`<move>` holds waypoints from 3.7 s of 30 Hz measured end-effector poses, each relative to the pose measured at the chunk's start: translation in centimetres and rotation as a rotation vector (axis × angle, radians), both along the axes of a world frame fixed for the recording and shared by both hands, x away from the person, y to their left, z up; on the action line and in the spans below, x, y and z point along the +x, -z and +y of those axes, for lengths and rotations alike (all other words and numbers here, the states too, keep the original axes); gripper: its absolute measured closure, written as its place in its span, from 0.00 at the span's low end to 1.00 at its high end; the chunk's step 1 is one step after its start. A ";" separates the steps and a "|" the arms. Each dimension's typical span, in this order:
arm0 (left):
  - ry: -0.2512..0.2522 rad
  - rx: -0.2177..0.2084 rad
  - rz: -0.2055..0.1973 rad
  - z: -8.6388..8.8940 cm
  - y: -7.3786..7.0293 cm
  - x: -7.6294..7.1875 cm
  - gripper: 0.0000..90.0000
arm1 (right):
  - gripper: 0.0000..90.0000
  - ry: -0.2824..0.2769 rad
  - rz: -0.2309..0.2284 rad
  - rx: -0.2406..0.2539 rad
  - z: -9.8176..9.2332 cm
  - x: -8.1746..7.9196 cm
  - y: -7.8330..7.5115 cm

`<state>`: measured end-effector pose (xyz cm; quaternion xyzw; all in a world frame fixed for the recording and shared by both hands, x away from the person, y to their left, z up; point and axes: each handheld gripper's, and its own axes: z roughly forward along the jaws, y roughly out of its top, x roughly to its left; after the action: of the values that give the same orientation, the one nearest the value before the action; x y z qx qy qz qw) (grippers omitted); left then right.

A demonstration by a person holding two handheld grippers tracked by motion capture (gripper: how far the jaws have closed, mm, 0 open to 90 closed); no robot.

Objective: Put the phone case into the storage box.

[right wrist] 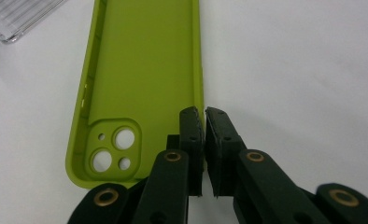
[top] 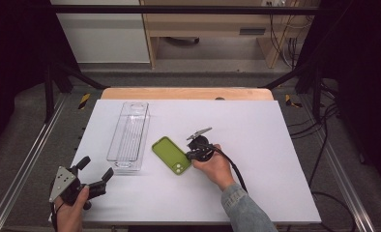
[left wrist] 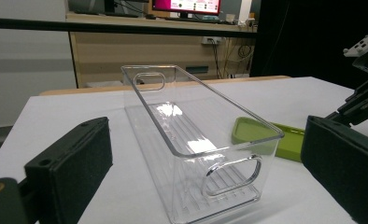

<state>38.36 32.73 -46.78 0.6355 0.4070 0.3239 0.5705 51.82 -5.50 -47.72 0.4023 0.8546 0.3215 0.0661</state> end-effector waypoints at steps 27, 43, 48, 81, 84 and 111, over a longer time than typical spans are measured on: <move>0.015 0.021 -0.015 -0.4 -0.4 -0.4 0.02 | 0.98 -0.098 -0.207 -0.126 -2.1 -2.4 -3.4; 0.133 0.189 -0.057 -5.5 -2.7 -1.6 0.01 | 0.98 -0.136 -0.260 -0.170 -7.3 -4.2 -6.1; 0.195 0.208 -0.040 -7.3 -3.8 -1.1 0.02 | 0.98 -0.144 -0.263 -0.182 -8.5 -4.2 -6.5; 0.467 0.693 -0.145 -19.1 -6.2 0.7 0.05 | 0.98 -0.239 -0.343 -0.245 -7.7 -5.0 -10.0; 0.479 0.727 -0.161 -19.5 -6.4 0.6 0.05 | 0.98 -0.242 -0.349 -0.236 -7.4 -5.0 -10.3; 0.517 0.838 -0.269 -21.1 -6.7 -0.2 0.15 | 0.98 -0.294 -0.349 -0.256 -5.2 -5.7 -10.8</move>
<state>38.20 11.63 -40.10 0.8423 -0.0053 0.3864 0.3756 46.15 -10.75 -36.94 0.2005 0.9134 0.2814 0.2154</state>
